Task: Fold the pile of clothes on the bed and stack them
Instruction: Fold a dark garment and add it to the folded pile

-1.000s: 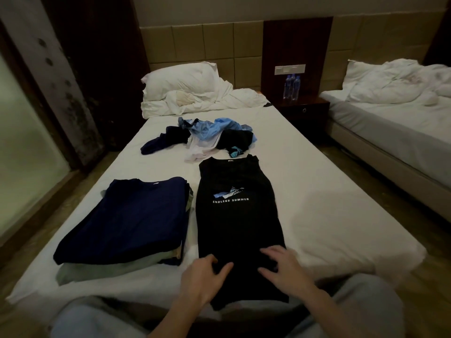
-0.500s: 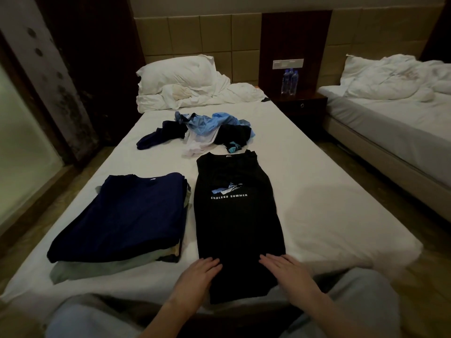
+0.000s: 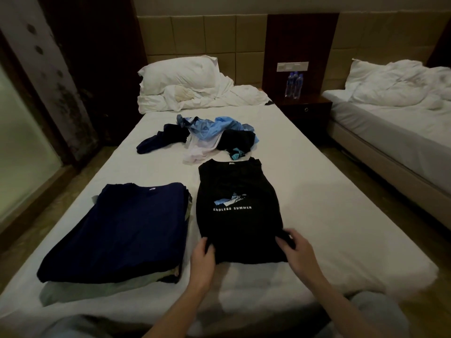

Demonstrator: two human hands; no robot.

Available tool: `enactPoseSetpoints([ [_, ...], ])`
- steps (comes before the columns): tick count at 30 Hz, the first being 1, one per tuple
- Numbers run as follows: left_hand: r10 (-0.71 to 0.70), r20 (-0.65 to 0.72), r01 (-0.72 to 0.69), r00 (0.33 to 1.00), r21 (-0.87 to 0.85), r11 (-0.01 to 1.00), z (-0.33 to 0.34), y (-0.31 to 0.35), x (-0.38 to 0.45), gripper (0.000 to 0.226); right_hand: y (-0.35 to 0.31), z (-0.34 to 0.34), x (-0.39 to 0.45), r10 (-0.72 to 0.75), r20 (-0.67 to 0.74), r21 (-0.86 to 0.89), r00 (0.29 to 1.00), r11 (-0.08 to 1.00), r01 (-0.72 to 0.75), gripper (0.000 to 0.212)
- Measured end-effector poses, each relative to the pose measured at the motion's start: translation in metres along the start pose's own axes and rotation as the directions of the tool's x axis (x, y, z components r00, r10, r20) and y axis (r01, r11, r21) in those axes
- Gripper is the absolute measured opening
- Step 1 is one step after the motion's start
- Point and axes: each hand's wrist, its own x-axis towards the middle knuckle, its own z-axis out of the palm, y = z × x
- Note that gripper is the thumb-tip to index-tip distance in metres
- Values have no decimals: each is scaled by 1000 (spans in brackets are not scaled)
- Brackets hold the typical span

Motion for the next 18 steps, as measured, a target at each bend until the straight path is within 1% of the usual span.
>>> enactPoseSetpoints([
  [2,-75,12,76,997,-121,990,10,24,17,25,-21,1,27,33,-60,29,998,999,-31,9],
  [3,-105,23,107,994,-160,981,13,36,28,25,-31,1,41,39,-74,9,997,999,-38,8],
  [5,-148,23,150,989,-205,967,17,53,54,39,-46,0,72,23,-83,-53,996,998,-27,8],
  [7,-169,32,172,985,-218,961,14,63,88,50,-58,0,105,-4,-84,-120,996,993,-6,10],
  [8,-179,26,181,983,-192,965,11,67,106,58,-61,0,123,-15,-83,-154,996,988,2,12],
  [9,-174,27,176,984,-160,971,8,73,122,61,-65,0,141,-21,-80,-181,997,983,6,13],
  [10,-154,19,155,988,-144,977,5,78,141,53,-67,1,160,-25,-72,-198,997,980,10,13],
  [11,-135,7,135,991,-135,982,1,85,159,38,-70,2,180,-22,-59,-203,998,979,10,13],
  [12,-108,-10,106,994,-130,986,-1,91,179,28,-73,5,201,-14,-42,-196,999,981,5,13],
  [15,-75,-56,70,996,-92,993,-6,108,240,30,-77,17,262,32,-7,-172,999,985,-32,9],
  [18,-64,-98,62,993,-18,998,-2,106,298,33,-70,34,318,94,-7,-157,996,983,-94,13],
])
